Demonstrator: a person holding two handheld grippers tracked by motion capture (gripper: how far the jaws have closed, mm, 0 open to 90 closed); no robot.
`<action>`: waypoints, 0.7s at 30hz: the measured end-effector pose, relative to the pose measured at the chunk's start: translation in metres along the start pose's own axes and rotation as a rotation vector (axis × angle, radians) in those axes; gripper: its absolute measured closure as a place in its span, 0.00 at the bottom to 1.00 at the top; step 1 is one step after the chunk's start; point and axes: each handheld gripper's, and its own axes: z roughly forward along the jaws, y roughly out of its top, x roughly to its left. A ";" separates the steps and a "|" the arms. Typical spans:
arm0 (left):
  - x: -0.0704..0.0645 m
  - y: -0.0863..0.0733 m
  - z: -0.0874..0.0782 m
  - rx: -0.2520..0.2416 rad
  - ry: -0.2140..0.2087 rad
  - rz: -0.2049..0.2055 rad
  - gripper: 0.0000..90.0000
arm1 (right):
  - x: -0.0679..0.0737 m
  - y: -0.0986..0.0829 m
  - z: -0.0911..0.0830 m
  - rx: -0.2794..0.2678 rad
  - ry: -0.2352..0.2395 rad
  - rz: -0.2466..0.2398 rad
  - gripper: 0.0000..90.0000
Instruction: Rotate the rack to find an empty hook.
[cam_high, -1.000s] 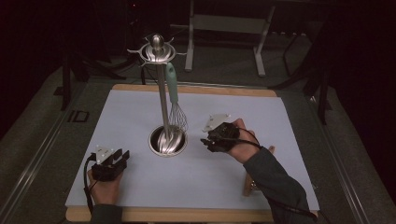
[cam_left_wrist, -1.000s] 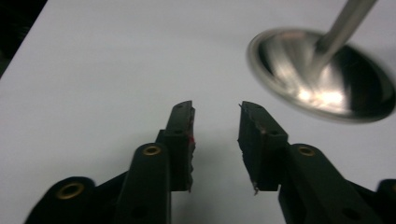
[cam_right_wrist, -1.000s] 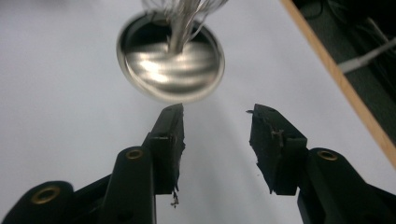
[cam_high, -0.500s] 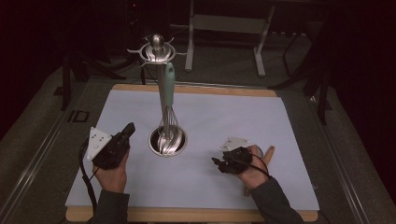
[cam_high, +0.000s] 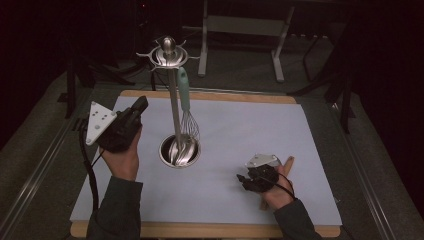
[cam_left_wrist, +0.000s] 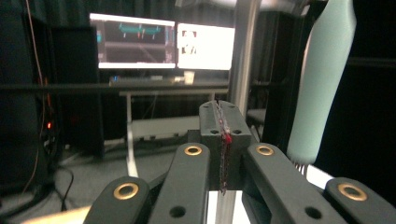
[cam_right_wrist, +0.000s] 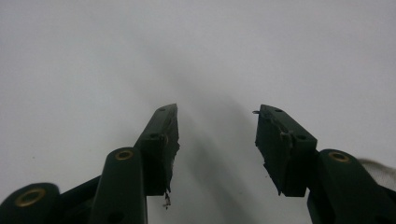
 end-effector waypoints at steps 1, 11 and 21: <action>-0.004 0.009 0.002 -0.022 -0.008 0.011 1.00 | 0.000 -0.001 0.000 0.001 0.003 0.013 0.54; -0.019 0.036 0.016 -0.055 -0.046 0.045 1.00 | -0.005 -0.009 0.003 0.007 0.005 0.037 0.54; -0.026 0.049 0.026 -0.077 -0.058 0.067 1.00 | -0.008 -0.012 0.004 0.007 0.004 0.060 0.54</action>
